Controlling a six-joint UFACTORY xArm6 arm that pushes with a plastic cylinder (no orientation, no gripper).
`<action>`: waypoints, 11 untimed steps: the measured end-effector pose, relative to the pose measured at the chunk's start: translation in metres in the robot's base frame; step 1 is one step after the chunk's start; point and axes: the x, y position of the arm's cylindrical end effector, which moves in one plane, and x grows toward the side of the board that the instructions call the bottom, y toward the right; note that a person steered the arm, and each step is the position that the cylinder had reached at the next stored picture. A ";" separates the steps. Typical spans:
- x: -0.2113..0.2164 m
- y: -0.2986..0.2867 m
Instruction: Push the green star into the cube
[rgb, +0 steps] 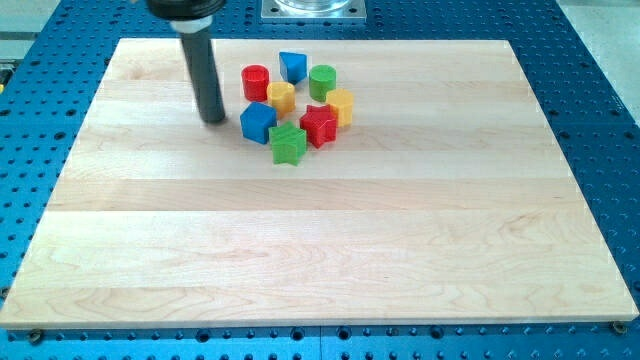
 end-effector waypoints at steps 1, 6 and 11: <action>0.067 0.006; 0.106 0.162; 0.054 0.108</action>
